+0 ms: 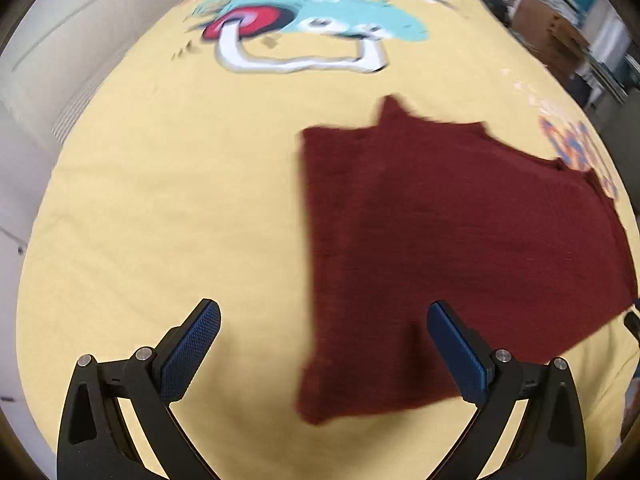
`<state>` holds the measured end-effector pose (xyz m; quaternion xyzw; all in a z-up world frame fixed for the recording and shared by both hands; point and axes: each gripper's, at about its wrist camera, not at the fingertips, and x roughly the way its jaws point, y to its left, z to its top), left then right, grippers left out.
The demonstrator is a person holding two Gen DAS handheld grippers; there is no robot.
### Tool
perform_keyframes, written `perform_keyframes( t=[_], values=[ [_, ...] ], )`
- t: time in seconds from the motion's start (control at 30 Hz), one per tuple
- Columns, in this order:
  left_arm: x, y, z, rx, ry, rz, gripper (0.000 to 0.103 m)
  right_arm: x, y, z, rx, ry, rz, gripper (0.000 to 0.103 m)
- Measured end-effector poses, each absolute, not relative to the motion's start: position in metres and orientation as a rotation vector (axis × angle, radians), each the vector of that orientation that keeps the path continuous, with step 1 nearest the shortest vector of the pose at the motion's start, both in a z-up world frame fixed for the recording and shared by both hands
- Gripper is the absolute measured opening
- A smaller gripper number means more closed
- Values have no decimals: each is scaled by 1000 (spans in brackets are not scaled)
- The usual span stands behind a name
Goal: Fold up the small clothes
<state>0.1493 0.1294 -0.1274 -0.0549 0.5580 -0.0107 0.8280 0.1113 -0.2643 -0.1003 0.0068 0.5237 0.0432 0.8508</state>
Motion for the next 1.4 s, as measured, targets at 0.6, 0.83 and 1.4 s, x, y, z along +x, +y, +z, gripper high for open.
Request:
perform_keyframes(
  t=[0.6, 0.83, 1.4],
  values=[
    [163, 126, -175, -400, 1254, -301, 37, 100, -308, -106, 49, 1150, 4, 100],
    [152, 99, -142, -335, 1211, -277, 21, 87, -329, -103, 95, 1138, -5, 100],
    [190, -63, -2, -251, 1118, -499, 17, 67, -398, -77, 198, 1069, -44, 100]
  ],
)
